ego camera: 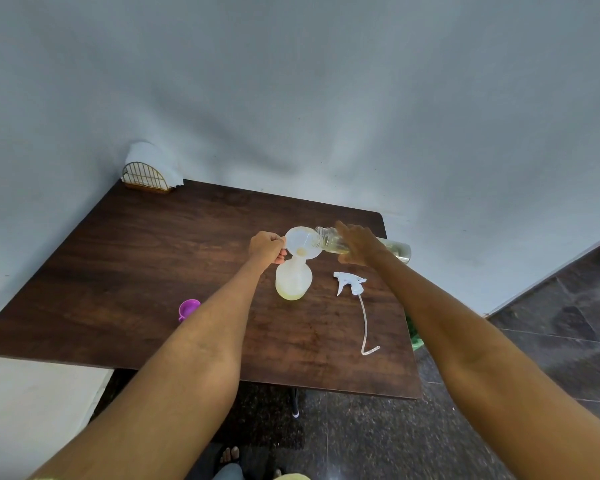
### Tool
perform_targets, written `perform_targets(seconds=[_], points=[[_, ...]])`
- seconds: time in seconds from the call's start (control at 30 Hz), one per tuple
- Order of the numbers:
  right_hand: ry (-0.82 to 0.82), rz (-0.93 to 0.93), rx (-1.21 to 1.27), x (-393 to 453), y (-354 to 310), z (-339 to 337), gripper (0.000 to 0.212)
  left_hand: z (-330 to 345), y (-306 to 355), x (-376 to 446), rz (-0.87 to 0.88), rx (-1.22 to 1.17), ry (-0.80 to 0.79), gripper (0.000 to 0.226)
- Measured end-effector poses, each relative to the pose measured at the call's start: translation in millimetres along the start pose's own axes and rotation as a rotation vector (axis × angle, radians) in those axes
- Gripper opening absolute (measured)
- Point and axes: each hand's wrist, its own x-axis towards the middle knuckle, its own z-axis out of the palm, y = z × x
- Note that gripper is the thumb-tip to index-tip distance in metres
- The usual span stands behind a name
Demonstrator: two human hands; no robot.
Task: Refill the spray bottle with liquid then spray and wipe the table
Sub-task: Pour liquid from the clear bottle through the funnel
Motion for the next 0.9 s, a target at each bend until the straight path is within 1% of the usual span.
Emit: perform_targets(seconds=[0.9], points=[[-0.004, -0.004, -0.006, 0.9, 1.2, 0.4, 0.063, 0.9, 0.1, 3.2, -0.004, 0.010, 0.008, 0.021]])
